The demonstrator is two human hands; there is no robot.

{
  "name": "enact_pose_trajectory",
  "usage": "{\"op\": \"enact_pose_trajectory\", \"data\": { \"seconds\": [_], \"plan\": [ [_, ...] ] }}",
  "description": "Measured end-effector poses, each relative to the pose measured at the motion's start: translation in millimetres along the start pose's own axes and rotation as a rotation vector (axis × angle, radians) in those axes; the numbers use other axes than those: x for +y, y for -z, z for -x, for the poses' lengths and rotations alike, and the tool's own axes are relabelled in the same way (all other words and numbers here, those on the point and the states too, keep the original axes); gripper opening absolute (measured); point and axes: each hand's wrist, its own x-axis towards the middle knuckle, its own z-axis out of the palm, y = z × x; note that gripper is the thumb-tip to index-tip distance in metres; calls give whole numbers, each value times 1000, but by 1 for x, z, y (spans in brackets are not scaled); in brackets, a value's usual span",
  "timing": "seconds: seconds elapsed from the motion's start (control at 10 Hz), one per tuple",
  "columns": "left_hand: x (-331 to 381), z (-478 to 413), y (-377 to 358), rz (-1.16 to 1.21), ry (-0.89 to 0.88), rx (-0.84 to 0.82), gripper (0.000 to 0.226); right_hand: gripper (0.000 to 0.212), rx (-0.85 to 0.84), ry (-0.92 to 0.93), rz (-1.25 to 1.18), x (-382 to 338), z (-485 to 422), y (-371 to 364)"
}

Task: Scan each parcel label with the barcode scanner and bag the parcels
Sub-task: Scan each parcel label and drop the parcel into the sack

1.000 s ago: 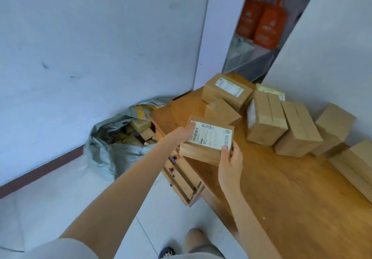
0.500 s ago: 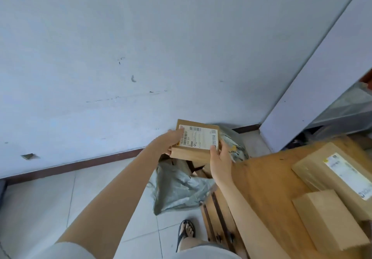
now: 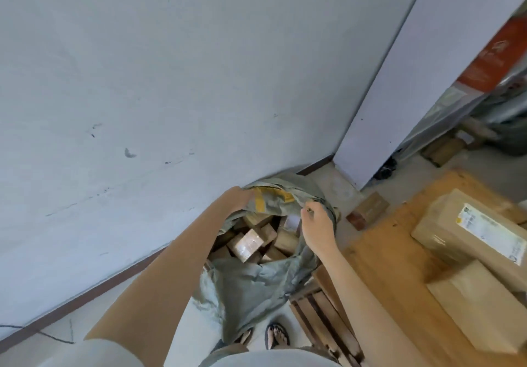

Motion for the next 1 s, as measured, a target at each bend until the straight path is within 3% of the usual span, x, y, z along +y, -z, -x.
{"op": "enact_pose_trajectory", "data": {
  "seconds": [0.2,0.3,0.4,0.6,0.7,1.0],
  "plan": [
    [59,-49,-23,-123,-225,-90,35,35,162,-123,19,8,30,25],
    [104,-37,-74,-241,-380,-247,23,32,424,-262,-9,39,67,60],
    [121,-25,-101,-333,-466,-345,39,31,482,-327,-4,50,84,80],
    [170,38,-203,-489,-690,-594,36,37,715,-536,-43,101,144,140],
    [181,61,-245,-593,-769,-641,27,40,754,-595,-26,126,166,163],
    [206,84,-319,-652,-760,-563,85,39,625,-597,75,196,176,212]
  ]
}}
